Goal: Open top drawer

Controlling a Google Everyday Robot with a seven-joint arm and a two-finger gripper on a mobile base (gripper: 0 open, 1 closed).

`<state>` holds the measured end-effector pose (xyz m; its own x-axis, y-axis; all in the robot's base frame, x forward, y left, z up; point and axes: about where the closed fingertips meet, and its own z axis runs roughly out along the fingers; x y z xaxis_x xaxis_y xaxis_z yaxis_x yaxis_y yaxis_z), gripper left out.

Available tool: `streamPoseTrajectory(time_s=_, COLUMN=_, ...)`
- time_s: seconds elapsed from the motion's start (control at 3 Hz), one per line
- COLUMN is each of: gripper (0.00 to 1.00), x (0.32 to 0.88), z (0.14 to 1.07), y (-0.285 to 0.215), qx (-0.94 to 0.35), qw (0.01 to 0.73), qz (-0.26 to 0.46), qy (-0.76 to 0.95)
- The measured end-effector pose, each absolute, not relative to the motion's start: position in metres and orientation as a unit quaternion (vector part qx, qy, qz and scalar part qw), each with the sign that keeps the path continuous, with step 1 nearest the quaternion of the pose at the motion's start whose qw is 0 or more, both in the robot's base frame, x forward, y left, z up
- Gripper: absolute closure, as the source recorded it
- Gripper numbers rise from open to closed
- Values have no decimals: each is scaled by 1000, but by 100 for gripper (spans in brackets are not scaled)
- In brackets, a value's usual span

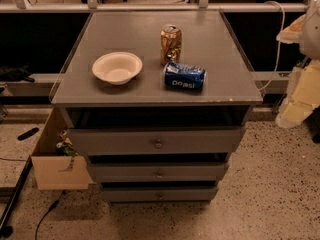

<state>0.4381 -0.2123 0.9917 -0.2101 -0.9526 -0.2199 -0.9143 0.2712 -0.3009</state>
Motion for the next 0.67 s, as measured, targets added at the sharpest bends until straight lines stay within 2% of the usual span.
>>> streamPoseTrajectory(time_s=0.33, gripper=0, x=438, z=992, y=-212, qx=-601, qw=182, qz=-53, qy=776)
streamPoseTrajectory(time_s=0.67, gripper=0, x=422, z=975, y=-228, qx=-572, qw=215, qz=-35, qy=791)
